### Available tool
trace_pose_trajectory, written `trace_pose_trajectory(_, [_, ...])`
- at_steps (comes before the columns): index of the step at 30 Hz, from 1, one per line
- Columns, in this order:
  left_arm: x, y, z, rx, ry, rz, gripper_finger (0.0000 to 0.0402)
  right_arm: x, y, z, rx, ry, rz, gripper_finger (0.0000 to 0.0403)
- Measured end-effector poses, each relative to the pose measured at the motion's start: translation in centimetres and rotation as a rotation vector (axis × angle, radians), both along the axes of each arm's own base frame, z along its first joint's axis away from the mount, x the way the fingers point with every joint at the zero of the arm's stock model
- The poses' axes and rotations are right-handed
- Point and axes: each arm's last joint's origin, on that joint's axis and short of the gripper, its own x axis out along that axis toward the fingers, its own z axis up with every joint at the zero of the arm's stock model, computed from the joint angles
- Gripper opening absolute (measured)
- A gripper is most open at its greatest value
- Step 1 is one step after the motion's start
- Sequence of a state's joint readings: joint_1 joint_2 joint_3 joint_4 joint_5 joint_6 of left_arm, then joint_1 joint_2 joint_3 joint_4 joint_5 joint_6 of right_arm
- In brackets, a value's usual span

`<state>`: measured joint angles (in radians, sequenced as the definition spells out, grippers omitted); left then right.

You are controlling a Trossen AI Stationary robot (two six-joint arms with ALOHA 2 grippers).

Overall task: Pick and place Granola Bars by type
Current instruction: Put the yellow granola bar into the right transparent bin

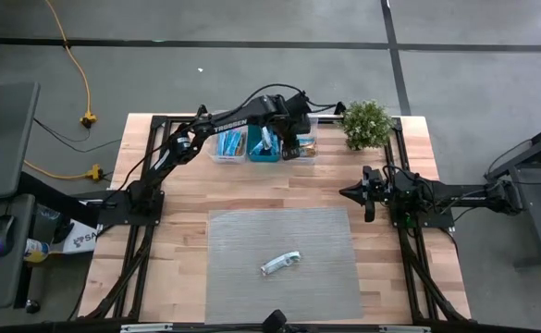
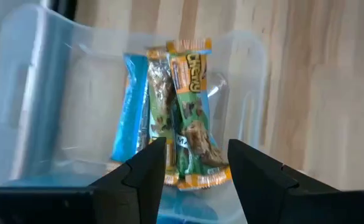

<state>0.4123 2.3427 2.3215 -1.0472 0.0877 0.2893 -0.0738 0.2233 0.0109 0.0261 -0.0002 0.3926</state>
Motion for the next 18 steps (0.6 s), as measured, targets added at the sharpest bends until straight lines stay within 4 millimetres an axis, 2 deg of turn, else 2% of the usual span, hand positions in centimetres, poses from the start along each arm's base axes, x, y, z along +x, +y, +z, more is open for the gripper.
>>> trace_pose_trajectory(6, [-0.9, -0.4, 3.0, 0.030, -0.054, -0.022, 0.0181, 0.0, 0.0, 0.0, 0.000, 0.000, 0.000, 0.0000])
trace_pose_trajectory(12, [-2.4, -1.6, 5.5, -0.012, -0.060, -0.052, 0.0214, 0.0, 0.0, 0.0, 0.000, 0.000, -0.001, 0.0000])
trace_pose_trajectory(18, [-3.9, -5.4, 7.7, -0.063, 0.007, -0.126, 0.0245, 0.0, 0.0, 0.0, 0.000, 0.000, 0.000, 0.0000])
